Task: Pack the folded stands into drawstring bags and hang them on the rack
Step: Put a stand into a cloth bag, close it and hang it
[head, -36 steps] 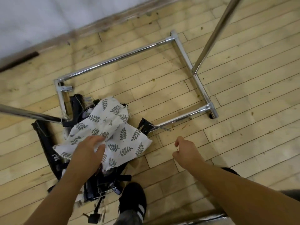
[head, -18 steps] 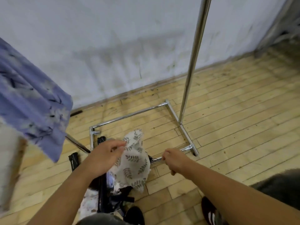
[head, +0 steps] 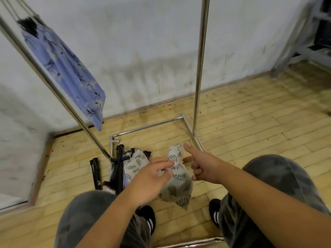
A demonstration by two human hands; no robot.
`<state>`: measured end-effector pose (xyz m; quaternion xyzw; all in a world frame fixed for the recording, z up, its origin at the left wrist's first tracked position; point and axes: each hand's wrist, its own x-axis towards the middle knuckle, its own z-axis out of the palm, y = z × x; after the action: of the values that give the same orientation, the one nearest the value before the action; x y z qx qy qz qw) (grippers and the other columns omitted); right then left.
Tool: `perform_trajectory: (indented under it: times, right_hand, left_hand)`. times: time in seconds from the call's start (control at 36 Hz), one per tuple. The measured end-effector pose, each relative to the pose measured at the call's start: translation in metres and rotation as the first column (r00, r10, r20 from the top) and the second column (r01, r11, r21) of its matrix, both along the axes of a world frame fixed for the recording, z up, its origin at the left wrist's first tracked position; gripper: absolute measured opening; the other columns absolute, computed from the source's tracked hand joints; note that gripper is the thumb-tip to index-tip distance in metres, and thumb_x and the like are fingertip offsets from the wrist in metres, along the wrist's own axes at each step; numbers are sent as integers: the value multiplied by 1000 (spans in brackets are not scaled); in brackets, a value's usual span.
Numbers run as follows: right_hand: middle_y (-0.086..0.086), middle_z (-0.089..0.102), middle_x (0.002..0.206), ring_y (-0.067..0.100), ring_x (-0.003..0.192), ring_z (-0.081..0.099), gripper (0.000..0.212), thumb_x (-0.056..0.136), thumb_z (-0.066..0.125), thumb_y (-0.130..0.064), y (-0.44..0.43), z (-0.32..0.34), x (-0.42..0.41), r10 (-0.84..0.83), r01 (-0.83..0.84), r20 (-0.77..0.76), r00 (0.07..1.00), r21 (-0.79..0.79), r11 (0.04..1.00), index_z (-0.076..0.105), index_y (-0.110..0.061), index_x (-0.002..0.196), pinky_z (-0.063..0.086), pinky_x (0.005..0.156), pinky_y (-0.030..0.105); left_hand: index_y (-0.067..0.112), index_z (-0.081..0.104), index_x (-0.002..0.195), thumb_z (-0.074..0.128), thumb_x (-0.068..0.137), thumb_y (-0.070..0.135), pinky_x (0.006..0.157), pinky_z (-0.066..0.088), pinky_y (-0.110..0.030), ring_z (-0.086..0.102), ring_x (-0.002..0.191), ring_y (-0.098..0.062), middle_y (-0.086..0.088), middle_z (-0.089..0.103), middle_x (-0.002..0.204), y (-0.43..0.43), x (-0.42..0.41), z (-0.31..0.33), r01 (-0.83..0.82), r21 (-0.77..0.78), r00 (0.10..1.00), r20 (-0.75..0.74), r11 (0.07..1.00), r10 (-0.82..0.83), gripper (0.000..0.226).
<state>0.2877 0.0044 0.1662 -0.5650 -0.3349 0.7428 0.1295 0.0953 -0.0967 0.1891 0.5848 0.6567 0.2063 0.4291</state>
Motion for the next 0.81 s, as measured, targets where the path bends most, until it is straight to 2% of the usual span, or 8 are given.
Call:
perform_trajectory:
  times: [0.14,0.25,0.31,0.39,0.47,0.61,0.72,0.81]
  right_hand:
    - [-4,36,58,13,48,28,49,91,71,-58,-25,-16,15,-30,26,-55,998,-83,996,61,-11,103,38,49,27]
    - [2,53,54,13,42,44,14,99,56,-9,-46,-20,27,-59,59,-66,996,-13,998,63,0,106,38,48,29]
    - [6,56,60,14,44,44,17,96,54,-1,-53,-17,30,-45,48,-74,996,45,998,64,1,109,37,48,29]
    - [12,63,73,18,52,54,22,90,61,1,-66,-15,30,77,-73,-8,997,229,971,68,-4,110,41,47,29]
    - [14,70,84,19,68,62,15,88,68,-7,-79,-19,25,218,-227,69,973,416,881,69,-8,102,46,52,29]
    - [-2,66,85,11,74,58,15,86,70,-7,-86,-27,15,468,-512,250,847,616,599,67,-22,86,51,68,28]
    - [-17,64,79,-3,74,58,28,85,70,-9,-92,-31,10,519,-652,417,746,615,443,64,-37,82,48,69,18]
    - [-7,71,87,8,77,65,21,86,68,-11,-92,-31,6,550,-619,323,770,588,521,71,-29,96,58,74,33]
  left_hand:
    - [38,63,137,58,104,36,104,37,-4,39,127,23,36,44,138,-36,37,-13,50,-25,986,159,998,-45,34]
    - [48,72,123,66,97,41,111,38,-20,45,129,16,37,52,134,-56,49,-24,123,-174,950,306,977,-65,27]
    - [43,76,117,66,98,42,111,42,-24,55,125,7,29,63,128,-60,48,-28,121,-284,930,368,951,-8,21]
    - [34,75,116,62,96,57,109,50,-35,66,116,-5,16,72,121,-58,46,-35,-65,-390,901,372,918,222,33]
    - [26,67,124,51,100,58,105,53,-39,71,111,-14,3,74,119,-49,44,-38,-309,-427,756,432,850,492,43]
    - [20,76,118,46,101,56,102,54,-44,72,111,-27,-9,76,118,-39,42,-30,-362,-470,540,598,805,592,49]
    - [17,72,124,61,102,39,107,52,-51,72,111,-30,-11,76,116,-42,41,-35,-354,-414,617,571,839,542,33]
    - [22,75,117,66,100,27,102,56,-47,75,104,-26,-7,79,109,-44,39,-40,-414,-343,669,514,843,537,20]
